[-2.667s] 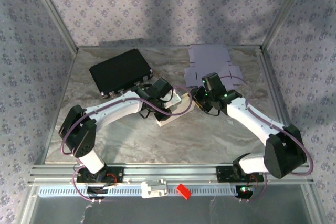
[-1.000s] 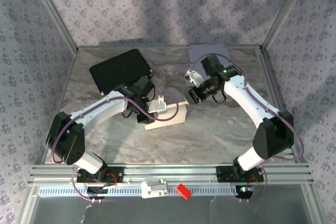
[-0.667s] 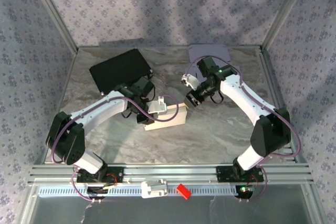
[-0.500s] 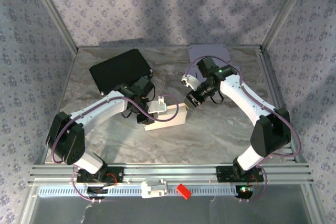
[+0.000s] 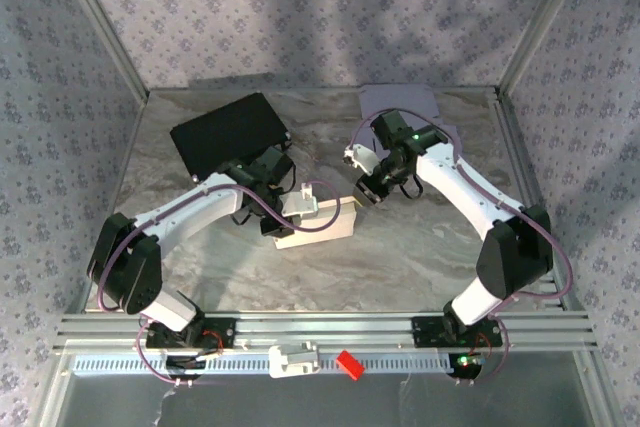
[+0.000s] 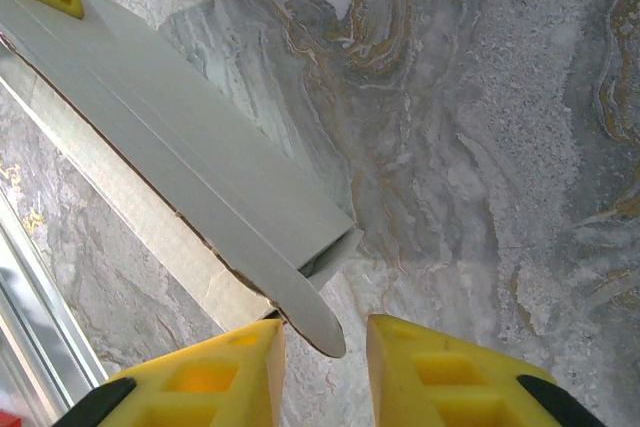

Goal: Fold the paper box

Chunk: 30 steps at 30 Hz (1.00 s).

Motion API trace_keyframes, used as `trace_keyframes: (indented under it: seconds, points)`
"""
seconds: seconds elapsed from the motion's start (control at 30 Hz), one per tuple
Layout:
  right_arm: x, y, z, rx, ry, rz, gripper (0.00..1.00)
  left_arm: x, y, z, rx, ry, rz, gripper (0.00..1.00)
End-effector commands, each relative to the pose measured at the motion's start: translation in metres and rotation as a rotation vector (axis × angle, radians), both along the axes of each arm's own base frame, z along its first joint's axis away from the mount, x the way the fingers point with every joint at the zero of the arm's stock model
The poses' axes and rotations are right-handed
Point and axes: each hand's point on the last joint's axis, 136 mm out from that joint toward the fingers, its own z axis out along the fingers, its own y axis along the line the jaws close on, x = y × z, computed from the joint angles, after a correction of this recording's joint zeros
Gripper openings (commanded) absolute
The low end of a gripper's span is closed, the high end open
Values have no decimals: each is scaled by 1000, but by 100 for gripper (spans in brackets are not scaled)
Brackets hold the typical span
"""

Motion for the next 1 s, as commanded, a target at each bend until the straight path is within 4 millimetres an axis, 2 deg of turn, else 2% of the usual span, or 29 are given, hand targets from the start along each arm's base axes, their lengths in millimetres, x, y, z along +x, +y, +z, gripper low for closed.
trace_keyframes:
  seconds: [0.0,0.13,0.23,0.6,0.87,0.97]
  points:
    - [1,3,1,-15,-1,15,29,-2,1,-1,3,27,-1,25]
    - [0,5,1,-12,1,18,28,-3,1,-2,6,33,1,25]
    - [0,5,0,-24,1,18,23,-2,1,-1,6,28,4,25]
    - [-3,6,1,-35,3,12,13,0,0,-2,7,29,10,26]
    - [-6,8,3,-40,16,-14,0,9,-3,1,-2,24,67,25]
    - [-5,9,1,-32,25,-60,0,12,-4,1,-6,28,97,25]
